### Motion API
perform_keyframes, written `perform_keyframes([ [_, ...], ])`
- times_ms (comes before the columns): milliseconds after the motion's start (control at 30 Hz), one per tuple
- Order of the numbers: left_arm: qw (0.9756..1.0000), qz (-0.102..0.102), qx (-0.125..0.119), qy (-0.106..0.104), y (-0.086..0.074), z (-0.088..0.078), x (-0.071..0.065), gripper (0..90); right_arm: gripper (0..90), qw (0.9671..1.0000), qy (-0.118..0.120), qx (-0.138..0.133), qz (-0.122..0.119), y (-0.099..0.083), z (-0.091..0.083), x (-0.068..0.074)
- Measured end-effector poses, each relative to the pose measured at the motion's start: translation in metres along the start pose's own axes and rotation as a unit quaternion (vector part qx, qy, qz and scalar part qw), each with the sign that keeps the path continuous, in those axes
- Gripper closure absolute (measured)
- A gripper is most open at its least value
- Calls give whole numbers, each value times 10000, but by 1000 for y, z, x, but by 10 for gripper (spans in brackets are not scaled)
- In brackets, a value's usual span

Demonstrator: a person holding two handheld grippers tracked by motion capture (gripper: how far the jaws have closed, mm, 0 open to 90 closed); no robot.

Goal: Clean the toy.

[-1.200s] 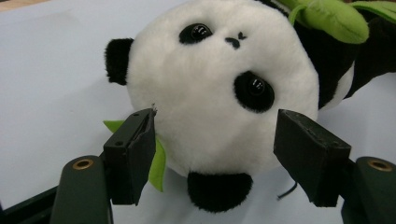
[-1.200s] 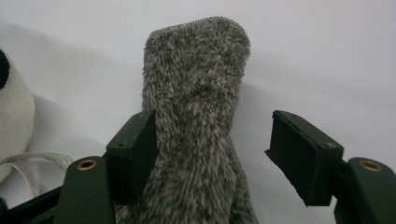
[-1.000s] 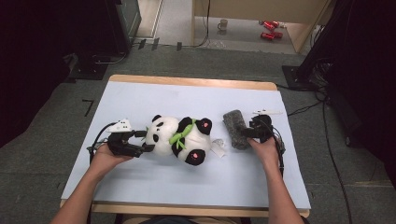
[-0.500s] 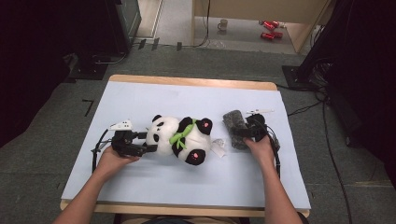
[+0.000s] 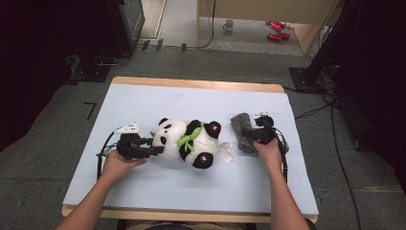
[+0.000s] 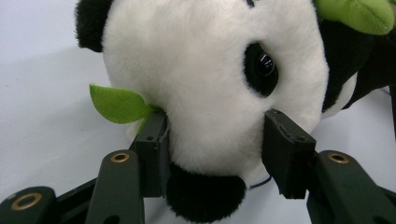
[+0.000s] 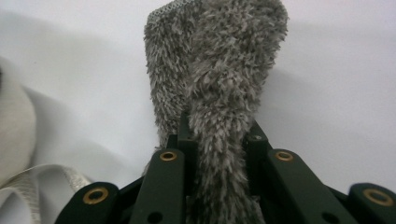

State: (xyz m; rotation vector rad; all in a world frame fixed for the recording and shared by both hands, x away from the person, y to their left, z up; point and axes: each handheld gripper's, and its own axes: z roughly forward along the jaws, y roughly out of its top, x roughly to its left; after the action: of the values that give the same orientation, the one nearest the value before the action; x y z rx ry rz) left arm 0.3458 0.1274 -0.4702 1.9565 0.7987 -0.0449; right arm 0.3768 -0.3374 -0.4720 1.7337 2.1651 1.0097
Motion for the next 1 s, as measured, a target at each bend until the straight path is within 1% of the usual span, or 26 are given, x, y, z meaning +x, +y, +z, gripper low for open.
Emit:
perform_keyframes([
  [33, 10000, -56, -6, 11, 1, 1, -1, 474, 774, 10000, -3, -18, 21, 0, -2, 0],
  [100, 9999, -106, -6, 79, 1, 1, -3, 471, 776, 9998, 45, -75, 154, 1, -7, -2],
  [167, 9999, -106, 7, 129, 2, 2, -6, 466, 776, 9996, 55, -188, 188, 2, -13, -3],
  [233, 9999, -53, 41, 153, 2, 4, -10, 465, 776, 9996, 16, -166, 235, 6, -20, -3],
  [267, 9998, -50, 46, 162, 2, 5, -12, 463, 775, 9995, 3, -204, 250, 7, -24, -2],
  [300, 9998, -49, 50, 166, 2, 6, -13, 461, 776, 9993, 20, -304, 237, 8, -28, -1],
  [400, 9998, -89, 30, 175, 3, 7, -13, 441, 775, 9989, 37, -414, 225, 11, -38, 4],
  [467, 9998, -116, 12, 173, 4, 8, -14, 438, 775, 9988, 48, -457, 161, 13, -44, 9],
  [533, 9998, -61, 3, 167, 5, 9, -14, 427, 775, 9986, 54, -514, 130, 16, -50, 14],
  [600, 9999, 21, -29, 149, 4, 9, -14, 391, 775, 9983, 89, -560, 127, 20, -55, 18],
  [633, 9999, 61, -27, 92, 5, 8, -12, 368, 775, 9982, 106, -585, 95, 22, -58, 20],
  [667, 9999, 97, -19, 83, 6, 6, -11, 342, 775, 9981, 110, -605, 53, 24, -60, 23],
  [733, 9997, 192, -71, 105, 7, 2, -9, 312, 775, 9980, 137, -620, 22, 25, -61, 26],
  [833, 9993, 328, -145, 93, 10, 0, -10, 289, 774, 9980, 173, -607, 18, 28, -63, 29],
  [867, 9992, 346, -203, 70, 11, 1, -11, 274, 774, 9979, 184, -616, 17, 28, -64, 30],
  [933, 9992, 308, -252, 24, 12, 5, -12, 246, 774, 9979, 220, -617, 9, 30, -66, 32],
  [967, 9993, 305, -228, 11, 11, 9, -12, 224, 775, 9978, 235, -612, 16, 31, -67, 34],
  [1000, 9992, 338, -214, 45, 11, 11, -12, 225, 774, 9977, 246, -624, -19, 32, -68, 35],
])
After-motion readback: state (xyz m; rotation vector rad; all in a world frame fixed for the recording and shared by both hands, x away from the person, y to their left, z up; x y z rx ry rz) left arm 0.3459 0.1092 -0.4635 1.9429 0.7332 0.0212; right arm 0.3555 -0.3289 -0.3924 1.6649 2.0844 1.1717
